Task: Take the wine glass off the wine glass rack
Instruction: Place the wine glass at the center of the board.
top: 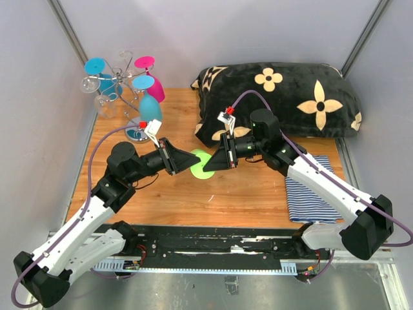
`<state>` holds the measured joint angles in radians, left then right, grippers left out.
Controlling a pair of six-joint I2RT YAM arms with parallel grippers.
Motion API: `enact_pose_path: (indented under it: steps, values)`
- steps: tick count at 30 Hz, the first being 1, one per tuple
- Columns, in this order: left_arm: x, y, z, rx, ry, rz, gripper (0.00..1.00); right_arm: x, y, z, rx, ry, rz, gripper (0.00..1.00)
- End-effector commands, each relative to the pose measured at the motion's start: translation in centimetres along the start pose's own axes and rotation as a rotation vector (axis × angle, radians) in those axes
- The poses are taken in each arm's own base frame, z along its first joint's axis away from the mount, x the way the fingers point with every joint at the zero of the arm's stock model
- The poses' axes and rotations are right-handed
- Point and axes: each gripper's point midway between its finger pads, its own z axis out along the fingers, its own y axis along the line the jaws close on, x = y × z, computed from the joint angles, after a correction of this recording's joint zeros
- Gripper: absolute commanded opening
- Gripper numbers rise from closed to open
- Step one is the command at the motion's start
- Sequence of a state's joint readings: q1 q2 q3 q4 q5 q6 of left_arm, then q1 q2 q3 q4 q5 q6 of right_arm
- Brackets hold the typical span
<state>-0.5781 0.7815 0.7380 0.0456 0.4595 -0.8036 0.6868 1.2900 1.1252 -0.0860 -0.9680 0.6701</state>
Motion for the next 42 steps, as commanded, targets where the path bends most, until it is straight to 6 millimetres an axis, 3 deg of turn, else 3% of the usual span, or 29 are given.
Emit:
enact_pose_path:
  steps: [1, 11, 12, 15, 19, 21, 25, 28, 31, 34, 38, 42]
  values:
    - [-1.1, -0.2, -0.6, -0.027, -0.055, 0.048, 0.01, -1.1, 2.4, 0.0, -0.062, -0.009, -0.053, 0.05]
    - [-1.0, -0.8, -0.5, 0.003, -0.041, 0.046, 0.0, -0.9, 2.9, -0.8, -0.045, -0.043, -0.08, 0.01]
    - [-0.8, -0.7, -0.4, 0.003, -0.031, 0.041, 0.04, -1.0, 2.8, -0.9, -0.033, -0.054, -0.082, 0.01]
    - [-0.3, -0.8, -0.4, 0.017, -0.003, 0.036, 0.31, -1.1, 2.5, -1.1, 0.003, -0.079, -0.098, 0.01]
    - [1.6, -1.0, -0.5, 0.064, 0.092, 0.037, 0.48, -1.6, 2.2, -1.6, 0.044, -0.111, -0.134, 0.01]
    - [2.8, -0.5, -0.4, 0.07, 0.142, 0.025, 0.51, -1.8, 2.2, -1.7, 0.061, -0.126, -0.15, 0.01]
    - [3.2, -0.3, -0.1, 0.093, 0.134, -0.001, 0.4, -1.8, 2.1, -1.9, 0.074, -0.127, -0.164, 0.01]
    - [2.8, -0.6, 0.0, 0.104, 0.121, 0.008, 0.18, -1.8, 1.8, -1.9, 0.08, -0.133, -0.166, 0.01]
    - [2.9, -0.3, 0.0, 0.087, 0.131, 0.024, 0.02, -1.9, 2.0, -1.9, 0.079, -0.137, -0.173, 0.02]
    - [3.2, 0.1, -0.3, 0.072, 0.136, 0.043, 0.01, -2.1, 2.3, -2.2, 0.084, -0.148, -0.187, 0.18]
    - [3.8, 1.8, -0.7, 0.049, 0.087, 0.112, 0.01, -2.5, 1.8, -3.1, 0.162, -0.186, -0.226, 0.6]
    - [4.8, 2.5, -1.7, 0.11, 0.013, 0.209, 0.01, -3.5, -0.4, -5.9, 0.377, -0.266, -0.273, 0.82]
